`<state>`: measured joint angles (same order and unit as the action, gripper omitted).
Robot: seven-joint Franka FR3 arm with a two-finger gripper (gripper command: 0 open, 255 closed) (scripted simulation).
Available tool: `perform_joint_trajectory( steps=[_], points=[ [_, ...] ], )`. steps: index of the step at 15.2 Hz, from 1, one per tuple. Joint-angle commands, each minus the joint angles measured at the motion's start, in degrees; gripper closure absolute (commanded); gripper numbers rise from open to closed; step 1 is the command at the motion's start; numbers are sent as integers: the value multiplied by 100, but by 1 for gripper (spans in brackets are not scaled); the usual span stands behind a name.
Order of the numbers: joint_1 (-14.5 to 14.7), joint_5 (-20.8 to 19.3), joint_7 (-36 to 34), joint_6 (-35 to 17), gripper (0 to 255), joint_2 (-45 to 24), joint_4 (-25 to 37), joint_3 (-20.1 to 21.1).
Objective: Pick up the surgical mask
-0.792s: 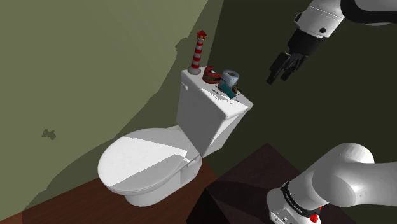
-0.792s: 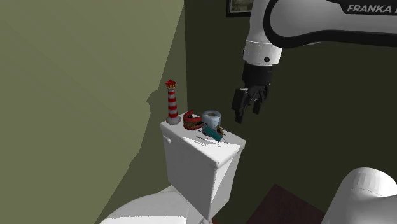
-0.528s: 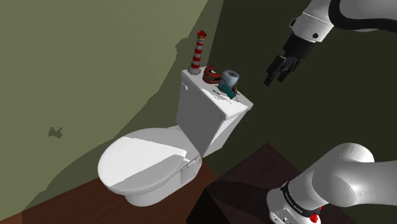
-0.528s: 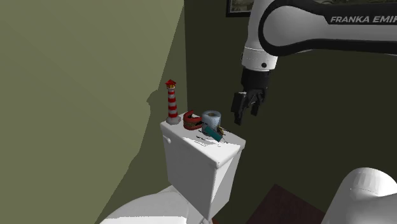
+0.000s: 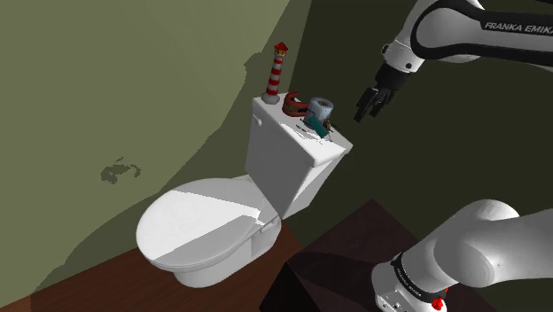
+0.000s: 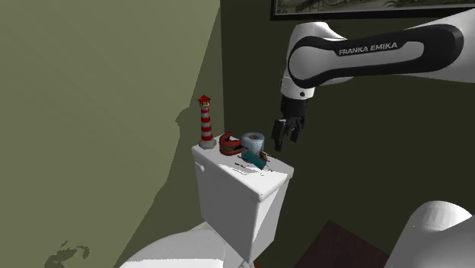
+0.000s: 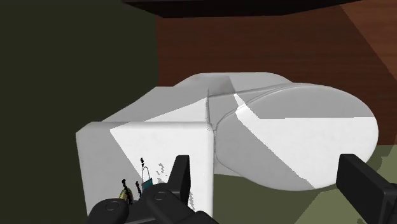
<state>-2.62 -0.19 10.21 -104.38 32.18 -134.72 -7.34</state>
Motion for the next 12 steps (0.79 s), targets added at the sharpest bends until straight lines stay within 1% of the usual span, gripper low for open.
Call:
perform_joint_trajectory(
  steps=[1, 7, 12],
  points=[
    [-10, -23, 242, -307, 0, -327, 13, -156],
    [-18, 75, 1000, -1075, 0, -1474, 332, -610],
    [-31, 369, 1692, -1567, 0, -2548, 824, -912]
  ],
)
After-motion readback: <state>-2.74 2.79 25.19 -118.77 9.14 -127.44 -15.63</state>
